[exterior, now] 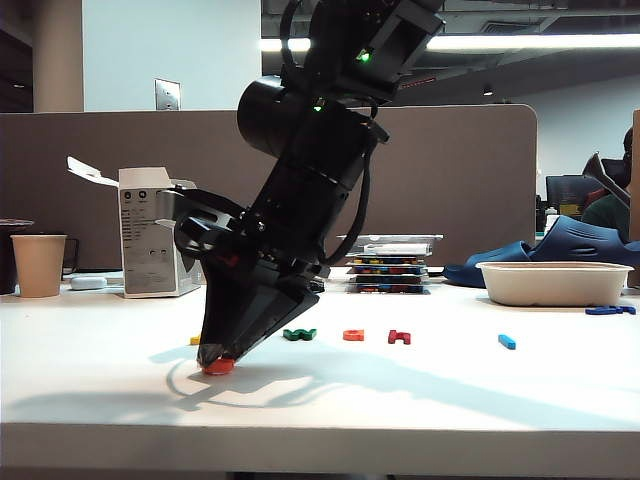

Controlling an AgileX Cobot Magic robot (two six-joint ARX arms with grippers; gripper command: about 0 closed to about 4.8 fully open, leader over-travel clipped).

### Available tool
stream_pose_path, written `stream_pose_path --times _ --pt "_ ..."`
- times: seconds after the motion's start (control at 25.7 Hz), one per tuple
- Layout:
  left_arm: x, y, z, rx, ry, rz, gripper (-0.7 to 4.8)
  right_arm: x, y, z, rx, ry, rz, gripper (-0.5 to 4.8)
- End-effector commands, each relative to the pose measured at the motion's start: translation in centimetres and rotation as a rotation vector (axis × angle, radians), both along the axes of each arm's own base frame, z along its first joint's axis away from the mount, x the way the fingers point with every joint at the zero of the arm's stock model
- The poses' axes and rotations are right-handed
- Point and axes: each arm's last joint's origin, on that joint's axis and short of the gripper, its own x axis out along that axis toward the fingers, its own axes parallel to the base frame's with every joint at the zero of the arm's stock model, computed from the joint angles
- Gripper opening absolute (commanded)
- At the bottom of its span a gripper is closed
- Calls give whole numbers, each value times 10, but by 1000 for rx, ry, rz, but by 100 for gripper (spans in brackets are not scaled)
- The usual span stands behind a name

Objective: Select the appropriate letters from the row of letter magnets placed on the table to arrange into the word "car".

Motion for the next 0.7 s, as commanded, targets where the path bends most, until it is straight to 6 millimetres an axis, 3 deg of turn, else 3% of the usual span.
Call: stream_pose_path --times 0.04,0.23,0.66,0.7 --pt "0 1 2 -5 -11 5 -5 -2 0 -1 -16 10 0 109" --pt "0 1 2 -5 -11 5 -5 -2 -1 -1 -18 13 0 158" --pt "0 1 2 -5 -11 5 -5 -2 -1 0 -17 8 -1 183" --pt "0 1 2 -5 -11 5 -5 -2 -1 0 -19 8 -2 210"
